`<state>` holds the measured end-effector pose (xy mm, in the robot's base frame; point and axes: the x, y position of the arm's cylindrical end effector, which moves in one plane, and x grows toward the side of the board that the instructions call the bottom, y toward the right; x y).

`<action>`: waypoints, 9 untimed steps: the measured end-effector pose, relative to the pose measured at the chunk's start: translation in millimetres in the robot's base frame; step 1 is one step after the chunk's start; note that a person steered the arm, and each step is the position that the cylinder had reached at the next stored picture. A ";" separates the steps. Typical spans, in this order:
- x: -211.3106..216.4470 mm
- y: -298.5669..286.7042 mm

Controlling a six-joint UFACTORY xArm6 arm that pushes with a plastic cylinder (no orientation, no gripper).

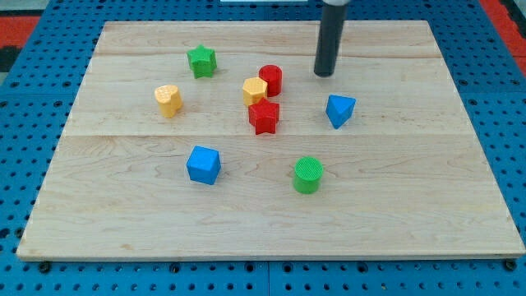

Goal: Move the red star up a bit

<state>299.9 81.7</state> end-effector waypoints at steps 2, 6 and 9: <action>45.5 -55.9; 163.2 -22.9; 149.9 -61.9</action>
<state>449.9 19.8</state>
